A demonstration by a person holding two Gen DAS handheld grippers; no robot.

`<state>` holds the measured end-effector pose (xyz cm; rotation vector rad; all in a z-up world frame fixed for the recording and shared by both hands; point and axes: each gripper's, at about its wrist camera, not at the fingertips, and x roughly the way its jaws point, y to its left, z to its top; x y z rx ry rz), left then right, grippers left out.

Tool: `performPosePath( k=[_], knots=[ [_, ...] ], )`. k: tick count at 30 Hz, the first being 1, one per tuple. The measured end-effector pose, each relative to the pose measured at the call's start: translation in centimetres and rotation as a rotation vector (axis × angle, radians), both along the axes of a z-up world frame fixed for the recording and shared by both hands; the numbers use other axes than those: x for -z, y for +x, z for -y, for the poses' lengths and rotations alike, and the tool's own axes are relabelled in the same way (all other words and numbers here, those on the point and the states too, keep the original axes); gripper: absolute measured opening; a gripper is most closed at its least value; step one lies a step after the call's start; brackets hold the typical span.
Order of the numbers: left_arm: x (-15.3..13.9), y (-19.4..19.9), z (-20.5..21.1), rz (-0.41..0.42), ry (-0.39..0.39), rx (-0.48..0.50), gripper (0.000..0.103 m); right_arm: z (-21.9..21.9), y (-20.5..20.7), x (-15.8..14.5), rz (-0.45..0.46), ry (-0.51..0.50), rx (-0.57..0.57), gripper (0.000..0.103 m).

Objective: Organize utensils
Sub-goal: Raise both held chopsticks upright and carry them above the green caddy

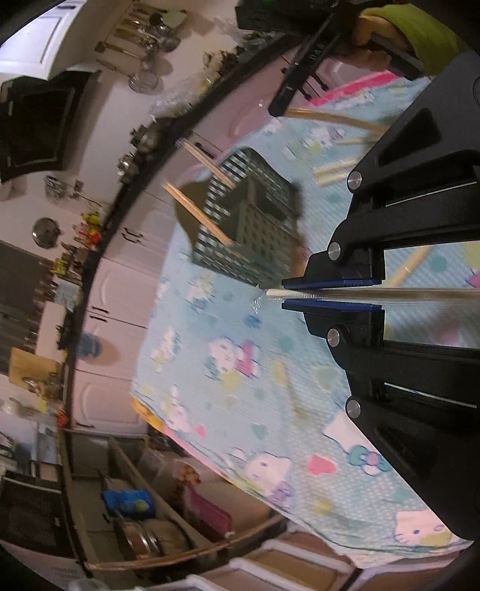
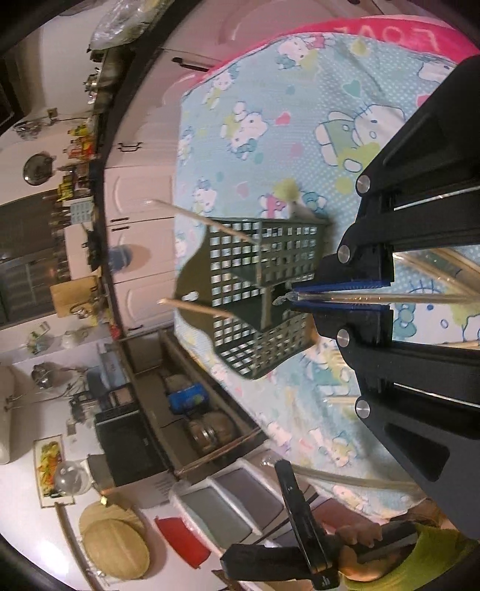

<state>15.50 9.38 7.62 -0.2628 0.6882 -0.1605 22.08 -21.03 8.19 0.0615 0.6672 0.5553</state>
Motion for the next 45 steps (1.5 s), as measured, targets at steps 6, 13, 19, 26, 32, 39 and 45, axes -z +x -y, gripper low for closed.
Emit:
performPosePath(
  k=[6,13,19,26,32,39,45],
  knots=[
    [-2.7,1.9,1.6,0.088,-0.030,0.009,0.001,0.2,-0.2,-2.2,0.057,0.029,-0.001,0.006],
    [-6.2,4.6,3.0,0.179,-0.042,0.009,0.001,0.4,0.1,-4.6,0.117,0.053,0.004,0.006],
    [-8.6,6.5,3.5,0.244,-0.043,-0.013,0.001,0.5,0.7,-6.2,0.155,0.071,0.008,0.006],
    [-10.8,8.4,4.8,0.328,-0.017,-0.058,0.001,0.6,1.7,-7.9,0.190,0.085,0.014,0.006],
    [-11.6,10.3,5.8,0.375,0.015,-0.088,0.001,1.1,2.6,-9.5,0.222,0.113,0.025,0.006],
    [-11.5,12.9,7.1,0.411,0.050,-0.101,0.001,0.9,3.7,-11.7,0.268,0.122,0.030,0.006],
    [-11.2,15.0,7.4,0.432,0.060,-0.137,0.001,1.1,4.5,-13.6,0.326,0.127,0.050,0.006]
  ],
)
